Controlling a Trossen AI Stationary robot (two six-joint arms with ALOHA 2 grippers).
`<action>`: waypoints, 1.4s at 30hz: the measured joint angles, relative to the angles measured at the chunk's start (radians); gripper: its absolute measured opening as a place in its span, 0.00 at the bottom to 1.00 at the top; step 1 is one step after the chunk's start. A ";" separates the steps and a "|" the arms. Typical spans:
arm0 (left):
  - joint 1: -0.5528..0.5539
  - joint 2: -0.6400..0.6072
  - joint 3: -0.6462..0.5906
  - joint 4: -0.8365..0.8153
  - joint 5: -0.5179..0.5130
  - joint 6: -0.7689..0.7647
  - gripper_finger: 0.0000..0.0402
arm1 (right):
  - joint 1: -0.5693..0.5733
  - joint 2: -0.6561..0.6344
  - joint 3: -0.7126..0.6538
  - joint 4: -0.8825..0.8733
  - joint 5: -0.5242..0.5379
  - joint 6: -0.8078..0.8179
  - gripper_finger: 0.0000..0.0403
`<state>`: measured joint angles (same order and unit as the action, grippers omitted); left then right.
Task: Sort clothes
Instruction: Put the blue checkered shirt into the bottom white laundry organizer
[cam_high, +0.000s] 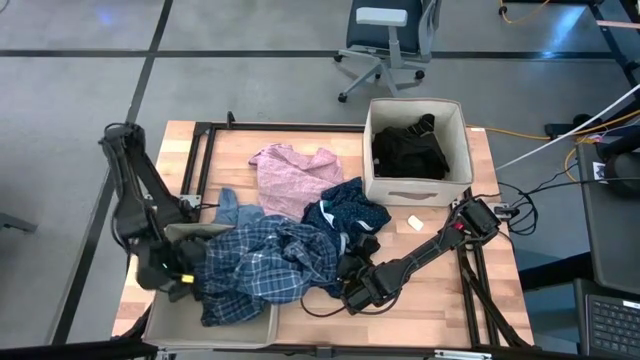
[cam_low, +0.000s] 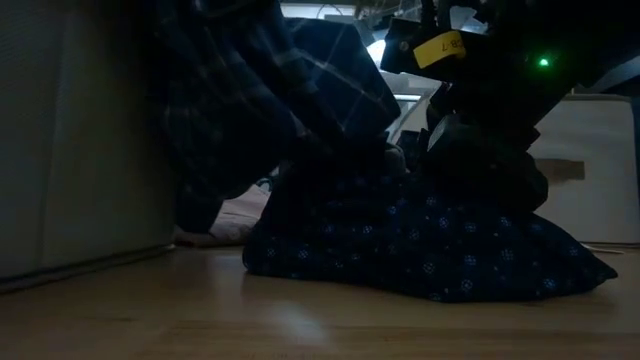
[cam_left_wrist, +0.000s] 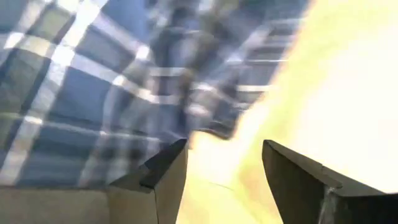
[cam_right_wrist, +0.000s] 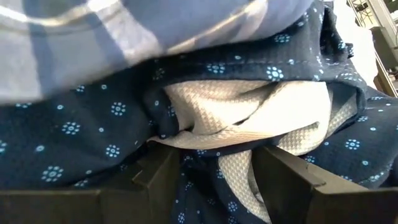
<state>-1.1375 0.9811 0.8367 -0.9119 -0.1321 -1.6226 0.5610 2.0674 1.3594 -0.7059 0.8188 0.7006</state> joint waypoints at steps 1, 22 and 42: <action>0.002 -0.026 0.020 -0.003 -0.015 -0.002 0.49 | 0.000 0.000 0.000 0.000 0.000 0.000 0.49; 0.440 0.065 0.232 0.519 -0.421 1.212 0.45 | 0.000 0.000 0.000 -0.003 -0.010 0.000 0.49; 0.900 0.565 0.602 0.011 0.051 1.319 0.45 | 0.002 0.000 0.000 0.001 -0.004 -0.001 0.49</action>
<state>-0.2374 1.5457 1.4391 -0.9005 -0.0813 -0.3039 0.5628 2.0674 1.3594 -0.7050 0.8150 0.6998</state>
